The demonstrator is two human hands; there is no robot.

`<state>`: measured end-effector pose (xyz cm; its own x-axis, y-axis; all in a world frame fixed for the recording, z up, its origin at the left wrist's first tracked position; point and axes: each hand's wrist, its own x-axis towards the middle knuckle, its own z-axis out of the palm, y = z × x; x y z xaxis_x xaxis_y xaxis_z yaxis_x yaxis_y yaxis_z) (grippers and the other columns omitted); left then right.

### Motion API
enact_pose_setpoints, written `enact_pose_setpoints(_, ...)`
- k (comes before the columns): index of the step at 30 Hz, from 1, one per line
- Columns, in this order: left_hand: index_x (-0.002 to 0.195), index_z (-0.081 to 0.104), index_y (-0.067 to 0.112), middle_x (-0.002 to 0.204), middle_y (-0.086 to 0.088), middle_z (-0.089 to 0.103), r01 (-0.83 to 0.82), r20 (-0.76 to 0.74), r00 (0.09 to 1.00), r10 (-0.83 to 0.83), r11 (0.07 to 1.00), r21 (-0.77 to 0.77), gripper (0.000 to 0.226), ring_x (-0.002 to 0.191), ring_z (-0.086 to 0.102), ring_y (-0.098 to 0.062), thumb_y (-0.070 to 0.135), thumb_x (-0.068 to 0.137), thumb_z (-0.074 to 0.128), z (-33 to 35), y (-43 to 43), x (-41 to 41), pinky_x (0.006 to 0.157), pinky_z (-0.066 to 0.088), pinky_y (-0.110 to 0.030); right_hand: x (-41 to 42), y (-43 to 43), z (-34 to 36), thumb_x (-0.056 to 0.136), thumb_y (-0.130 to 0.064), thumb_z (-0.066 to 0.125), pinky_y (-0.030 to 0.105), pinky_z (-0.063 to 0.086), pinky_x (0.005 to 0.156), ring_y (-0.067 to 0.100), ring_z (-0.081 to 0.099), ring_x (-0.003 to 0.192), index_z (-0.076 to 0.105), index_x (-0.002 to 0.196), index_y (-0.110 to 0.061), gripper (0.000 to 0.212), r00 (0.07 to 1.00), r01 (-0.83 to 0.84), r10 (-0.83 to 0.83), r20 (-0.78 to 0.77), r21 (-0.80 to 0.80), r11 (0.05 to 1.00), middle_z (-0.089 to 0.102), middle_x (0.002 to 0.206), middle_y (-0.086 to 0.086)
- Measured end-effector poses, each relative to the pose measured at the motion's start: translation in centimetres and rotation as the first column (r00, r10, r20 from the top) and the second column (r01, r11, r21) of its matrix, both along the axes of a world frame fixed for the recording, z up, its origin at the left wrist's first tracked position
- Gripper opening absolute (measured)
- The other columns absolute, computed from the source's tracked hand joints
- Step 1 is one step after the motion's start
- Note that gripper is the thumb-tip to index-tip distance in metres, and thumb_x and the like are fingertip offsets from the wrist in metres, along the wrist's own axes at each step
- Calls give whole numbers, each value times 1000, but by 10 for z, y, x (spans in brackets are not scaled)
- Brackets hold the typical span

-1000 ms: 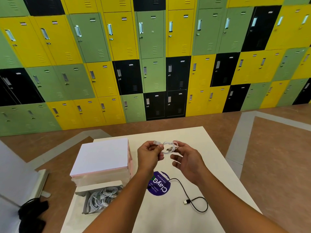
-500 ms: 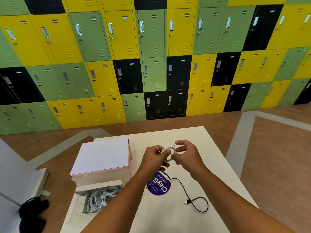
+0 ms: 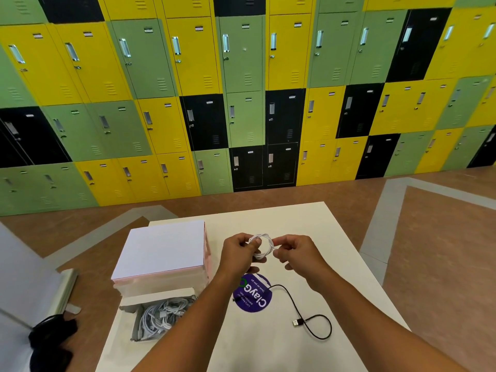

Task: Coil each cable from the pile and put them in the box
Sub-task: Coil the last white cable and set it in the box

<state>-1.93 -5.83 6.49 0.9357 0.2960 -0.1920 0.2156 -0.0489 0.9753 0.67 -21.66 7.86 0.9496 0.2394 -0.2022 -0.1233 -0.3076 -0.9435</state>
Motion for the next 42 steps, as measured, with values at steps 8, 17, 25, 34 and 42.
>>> enact_pose_setpoints(8,99,70,11,83,-11,73,83,74,994,-84,996,17,12,71,75,-24,20,99,62,3,1,-2,61,61,-35,-4,-1,-3,88,-9,74,21,42,61,7,60,73,76,89,-16,7,992,128,-127,-13,80,988,72,80,-4)
enact_pose_setpoints(17,98,73,13,89,-11,75,39,104,994,-33,998,-57,12,76,75,-30,18,99,62,0,-6,-3,70,63,-45,-1,3,0,86,-9,76,32,61,70,22,71,72,74,94,-9,8,993,114,-115,-4,134,984,75,83,10)
enact_pose_setpoints(25,103,71,3,94,-14,77,75,57,996,-66,981,-180,17,83,76,-32,15,90,72,-2,0,-10,76,62,-39,0,-1,-1,88,-3,71,32,61,66,26,71,67,73,92,-1,4,983,185,-181,-42,191,964,74,78,16)
enact_pose_setpoints(34,94,73,4,87,-15,76,48,73,997,-35,981,-188,15,77,75,-28,18,93,68,2,-3,-10,75,63,-41,0,-1,3,90,-4,70,32,58,65,25,67,65,71,103,-8,14,993,120,-111,-47,269,956,71,79,17)
enact_pose_setpoints(42,107,72,5,96,-13,77,120,91,991,-98,952,-283,20,88,76,-29,21,97,64,3,-13,-14,72,60,-35,-2,2,-3,94,-7,67,36,61,69,31,73,71,67,102,1,11,964,260,-217,-153,369,892,74,89,23)
